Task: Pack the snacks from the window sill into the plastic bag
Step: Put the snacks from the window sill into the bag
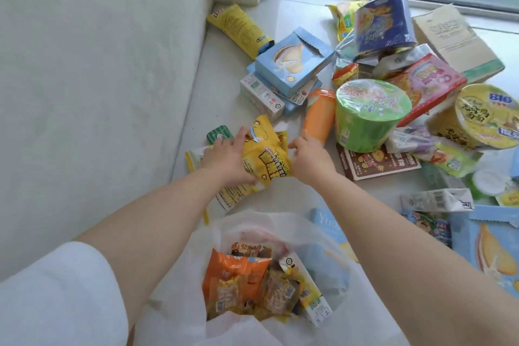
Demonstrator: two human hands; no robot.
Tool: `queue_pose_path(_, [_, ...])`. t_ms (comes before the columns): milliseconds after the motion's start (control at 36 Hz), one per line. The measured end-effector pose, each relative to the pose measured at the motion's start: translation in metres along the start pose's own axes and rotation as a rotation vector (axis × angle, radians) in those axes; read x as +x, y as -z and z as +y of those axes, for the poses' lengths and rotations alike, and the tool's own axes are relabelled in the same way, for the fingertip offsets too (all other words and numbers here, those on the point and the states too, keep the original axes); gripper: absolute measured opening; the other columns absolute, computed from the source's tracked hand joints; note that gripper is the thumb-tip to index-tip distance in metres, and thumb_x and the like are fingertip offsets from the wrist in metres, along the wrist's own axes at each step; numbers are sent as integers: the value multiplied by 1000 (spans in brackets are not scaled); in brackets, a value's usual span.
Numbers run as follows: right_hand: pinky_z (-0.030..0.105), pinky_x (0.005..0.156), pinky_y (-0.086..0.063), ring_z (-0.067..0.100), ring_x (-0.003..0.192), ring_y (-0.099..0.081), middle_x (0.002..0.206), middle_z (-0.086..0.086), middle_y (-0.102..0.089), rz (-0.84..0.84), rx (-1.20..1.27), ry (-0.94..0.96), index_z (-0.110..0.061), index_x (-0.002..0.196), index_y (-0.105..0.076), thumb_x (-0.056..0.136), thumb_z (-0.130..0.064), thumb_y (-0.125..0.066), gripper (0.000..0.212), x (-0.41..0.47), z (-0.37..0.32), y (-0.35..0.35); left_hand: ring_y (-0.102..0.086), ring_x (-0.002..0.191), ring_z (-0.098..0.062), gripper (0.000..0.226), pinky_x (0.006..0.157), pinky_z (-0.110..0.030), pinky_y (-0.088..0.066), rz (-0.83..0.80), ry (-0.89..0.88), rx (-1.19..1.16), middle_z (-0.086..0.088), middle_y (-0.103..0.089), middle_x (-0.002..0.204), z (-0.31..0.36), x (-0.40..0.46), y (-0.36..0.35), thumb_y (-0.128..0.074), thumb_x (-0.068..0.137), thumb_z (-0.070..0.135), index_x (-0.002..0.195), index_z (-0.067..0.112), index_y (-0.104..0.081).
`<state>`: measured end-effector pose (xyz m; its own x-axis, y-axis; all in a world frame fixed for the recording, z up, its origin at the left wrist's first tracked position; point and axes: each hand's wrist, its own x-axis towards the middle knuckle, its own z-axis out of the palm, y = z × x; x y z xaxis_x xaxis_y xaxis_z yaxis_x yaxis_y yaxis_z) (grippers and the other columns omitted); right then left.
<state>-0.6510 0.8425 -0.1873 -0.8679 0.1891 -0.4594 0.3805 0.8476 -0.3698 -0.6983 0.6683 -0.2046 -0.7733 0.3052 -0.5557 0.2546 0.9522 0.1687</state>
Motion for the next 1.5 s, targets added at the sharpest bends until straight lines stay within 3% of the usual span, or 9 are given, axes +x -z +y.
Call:
queue_pose_path(167, [33, 86, -39, 25, 118, -50, 138, 4, -44, 64, 121, -16, -16, 136, -43, 87, 7, -38, 54, 32, -5, -3, -56, 113, -27, 88, 93, -37, -47, 80, 209, -322, -2, -60, 120, -22, 15, 16, -79, 59, 53, 133, 25, -40])
queue_pose_path(361, [37, 98, -40, 25, 129, -40, 144, 3, -37, -72, -98, 126, -19, 144, -34, 90, -8, -54, 59, 69, -9, -2, -57, 98, -22, 74, 81, -30, -46, -47, 245, -294, -2, -62, 113, -49, 31, 40, -81, 54, 57, 114, 23, -54])
queue_pose_path(472, [39, 94, -39, 26, 123, -42, 132, 3, -48, -179, -384, 196, -21, 135, -43, 77, -40, -72, 68, 72, -2, -21, -23, 139, -28, 105, 110, -40, -31, -40, 201, -96, -10, -25, 150, -44, 40, 39, -78, 55, 64, 139, 14, -38])
queue_pose_path(556, [35, 88, -33, 27, 115, -45, 120, 5, -59, -36, -513, 289, -15, 119, -54, 90, -17, -51, 29, 68, 6, -31, -12, 143, -31, 122, 116, -40, -21, -142, 168, -72, -11, -9, 157, -36, 42, 34, -79, 56, 62, 149, 12, -17])
queue_pose_path(639, [31, 78, -29, 27, 108, -45, 110, 7, -58, -1, -523, 348, -13, 110, -63, 90, -9, -44, 28, 65, 16, -30, -4, 144, -34, 127, 117, -42, -14, -204, 169, -54, -10, -2, 158, -35, 44, 32, -77, 58, 64, 151, 17, -4])
queue_pose_path(778, [31, 74, -32, 28, 106, -45, 117, 11, -50, 51, -268, 306, -6, 106, -61, 89, -5, -48, 21, 69, 19, -18, -4, 144, -36, 127, 117, -47, -16, -237, 165, -104, -9, 4, 158, -39, 46, 33, -78, 57, 62, 151, 26, 0])
queue_pose_path(972, [30, 62, -30, 26, 73, -47, 79, 7, -52, 231, 144, 197, -8, 94, -47, 90, -10, -50, 6, 68, -1, 22, -5, 143, -36, 129, 115, -48, -19, -205, 157, -96, -5, 4, 158, -41, 48, 29, -80, 52, 64, 150, 29, -3])
queue_pose_path(1139, [34, 66, -42, 31, 91, -60, 102, 9, -66, 256, -54, 211, -15, 119, -49, 91, -14, -46, 28, 84, -27, 17, -3, 143, -38, 131, 116, -49, -19, -220, 156, -57, -6, 9, 158, -42, 54, 29, -78, 50, 68, 149, 33, -1])
queue_pose_path(1500, [39, 98, -37, 33, 119, -41, 131, 15, -43, 257, -276, 83, -6, 133, -37, 86, -39, -63, 63, 123, -43, -1, -5, 140, -38, 128, 116, -48, -17, -189, 129, -73, -4, -3, 155, -52, 74, 27, -75, 45, 74, 148, 37, -8])
